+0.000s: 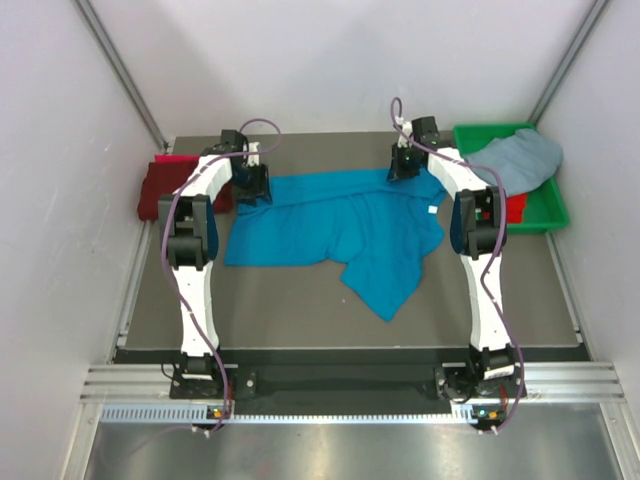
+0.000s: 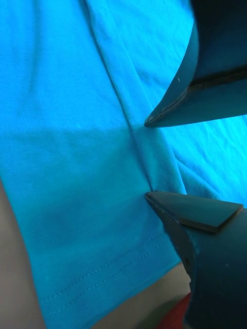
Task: Fold and stack the t-shirts
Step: Fold the tshirt
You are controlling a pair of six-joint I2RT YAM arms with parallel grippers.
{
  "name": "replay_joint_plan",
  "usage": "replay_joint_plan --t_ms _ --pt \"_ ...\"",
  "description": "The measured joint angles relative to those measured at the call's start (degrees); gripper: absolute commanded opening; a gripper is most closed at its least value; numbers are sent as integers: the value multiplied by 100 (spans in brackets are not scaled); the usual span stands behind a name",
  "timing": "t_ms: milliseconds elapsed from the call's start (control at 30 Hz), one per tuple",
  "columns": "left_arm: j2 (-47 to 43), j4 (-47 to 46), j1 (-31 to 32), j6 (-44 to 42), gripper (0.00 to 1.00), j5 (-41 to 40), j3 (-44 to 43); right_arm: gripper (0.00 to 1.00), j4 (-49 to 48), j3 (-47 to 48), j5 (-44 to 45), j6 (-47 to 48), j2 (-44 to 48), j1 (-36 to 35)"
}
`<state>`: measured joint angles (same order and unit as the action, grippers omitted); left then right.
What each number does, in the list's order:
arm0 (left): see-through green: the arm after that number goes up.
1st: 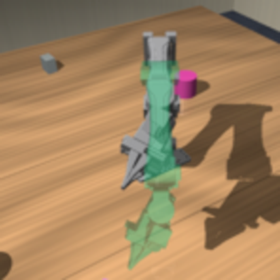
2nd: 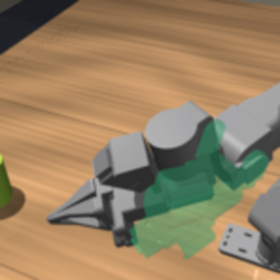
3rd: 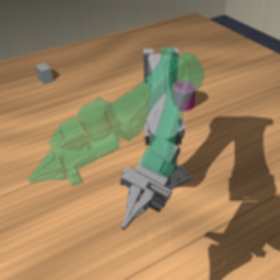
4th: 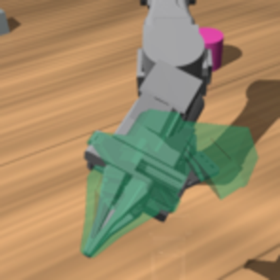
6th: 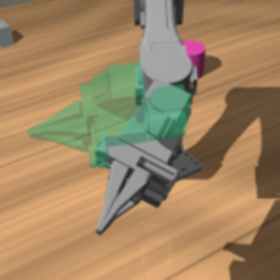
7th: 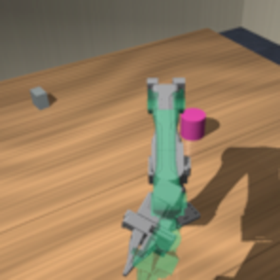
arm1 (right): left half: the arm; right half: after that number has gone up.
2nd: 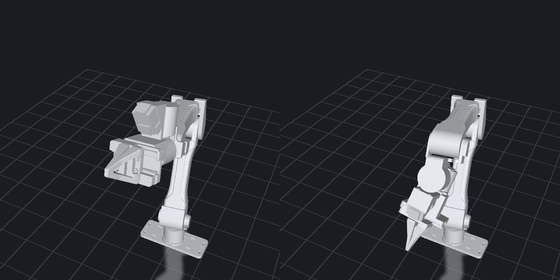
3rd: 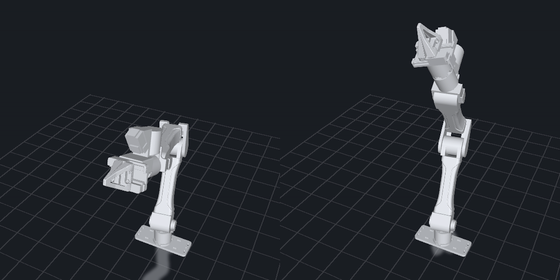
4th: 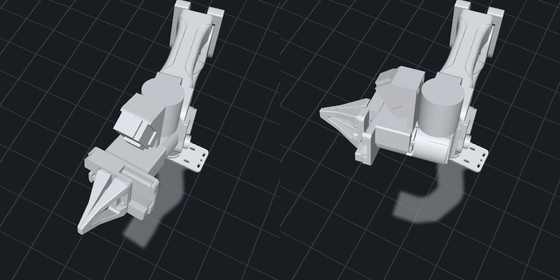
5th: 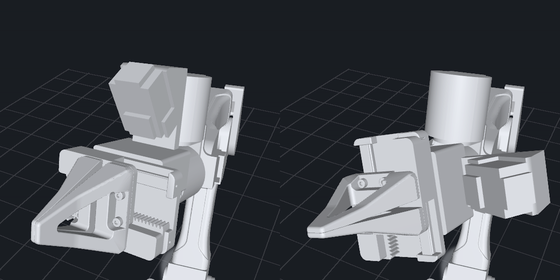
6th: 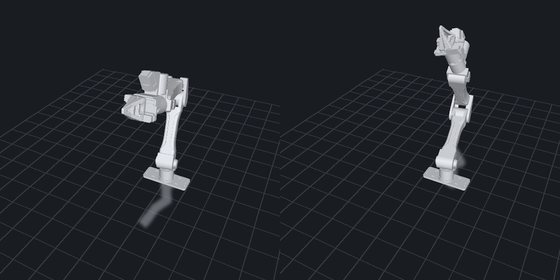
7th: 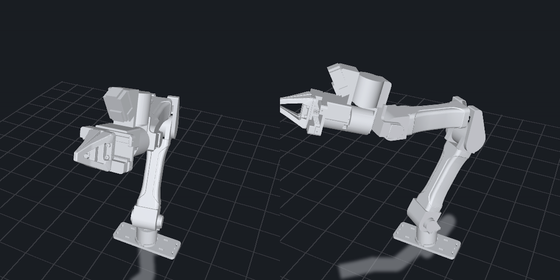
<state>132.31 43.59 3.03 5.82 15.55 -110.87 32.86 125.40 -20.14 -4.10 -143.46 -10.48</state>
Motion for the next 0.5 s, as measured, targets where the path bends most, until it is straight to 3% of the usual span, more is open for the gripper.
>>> replay_joint_plan --t_ms 500 --pt "55 -4 -35 94 58 94 -70 0 153 -1283 52 -2 1019 0"
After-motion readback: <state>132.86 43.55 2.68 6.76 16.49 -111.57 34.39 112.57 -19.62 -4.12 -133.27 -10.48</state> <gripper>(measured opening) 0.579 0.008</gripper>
